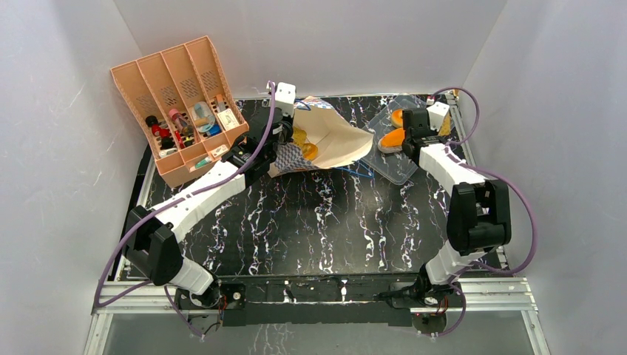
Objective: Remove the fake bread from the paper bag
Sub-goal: Place the fake bread in the container, then take out the fake bread from the paper bag.
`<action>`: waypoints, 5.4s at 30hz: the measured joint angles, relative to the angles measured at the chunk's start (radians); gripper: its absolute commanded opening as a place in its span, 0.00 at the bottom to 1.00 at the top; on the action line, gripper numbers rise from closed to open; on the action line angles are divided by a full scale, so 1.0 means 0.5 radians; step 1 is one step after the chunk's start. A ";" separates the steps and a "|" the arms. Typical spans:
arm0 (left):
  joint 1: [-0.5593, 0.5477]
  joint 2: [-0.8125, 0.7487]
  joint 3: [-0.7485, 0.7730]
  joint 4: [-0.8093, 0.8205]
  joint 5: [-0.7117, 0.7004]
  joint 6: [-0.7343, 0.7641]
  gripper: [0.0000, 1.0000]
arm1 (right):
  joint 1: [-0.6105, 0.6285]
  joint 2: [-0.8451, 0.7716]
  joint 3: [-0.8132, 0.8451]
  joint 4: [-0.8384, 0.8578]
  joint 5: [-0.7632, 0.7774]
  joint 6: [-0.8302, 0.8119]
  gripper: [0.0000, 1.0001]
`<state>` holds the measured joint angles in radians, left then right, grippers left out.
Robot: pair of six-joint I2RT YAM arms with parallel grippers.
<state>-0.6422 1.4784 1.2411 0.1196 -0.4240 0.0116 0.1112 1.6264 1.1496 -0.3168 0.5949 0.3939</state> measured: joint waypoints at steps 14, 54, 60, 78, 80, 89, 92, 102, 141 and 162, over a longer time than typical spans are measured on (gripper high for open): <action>0.002 0.000 -0.001 0.008 0.000 0.000 0.00 | -0.001 0.101 0.016 0.065 -0.063 -0.008 0.01; 0.008 -0.001 -0.001 -0.037 -0.002 -0.009 0.00 | 0.081 -0.060 0.156 -0.053 -0.125 0.018 0.33; 0.008 -0.009 -0.001 -0.038 0.039 -0.008 0.00 | 0.156 -0.271 0.072 -0.061 -0.081 0.024 0.32; -0.006 0.037 0.119 -0.154 0.182 -0.039 0.00 | 1.371 -1.292 -0.132 -0.562 0.426 0.214 0.22; -0.019 0.068 0.142 -0.168 0.183 -0.047 0.00 | 1.487 -1.359 -0.132 -0.616 0.449 0.228 0.21; -0.125 0.266 0.382 -0.265 0.146 -0.047 0.00 | 1.850 -1.470 -0.158 -0.710 0.387 0.210 0.14; -0.137 0.315 0.433 -0.289 0.128 -0.047 0.00 | 1.885 -1.505 -0.188 -0.736 0.336 0.206 0.12; -0.137 0.552 0.652 -0.365 0.078 -0.024 0.00 | 1.911 -1.645 -0.239 -0.833 0.204 0.206 0.12; -0.207 0.034 0.365 -0.408 0.345 0.096 0.00 | 1.911 -0.578 -0.340 -0.243 0.006 0.208 0.11; -0.241 0.039 0.298 -0.343 0.354 0.095 0.00 | 2.046 -0.894 -0.591 -0.208 -0.183 0.354 0.19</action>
<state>-0.7628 1.4979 1.3899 -0.0517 -0.2470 0.0589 1.1343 1.1793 0.8539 -0.4206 0.5034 0.5709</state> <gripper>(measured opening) 0.007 0.292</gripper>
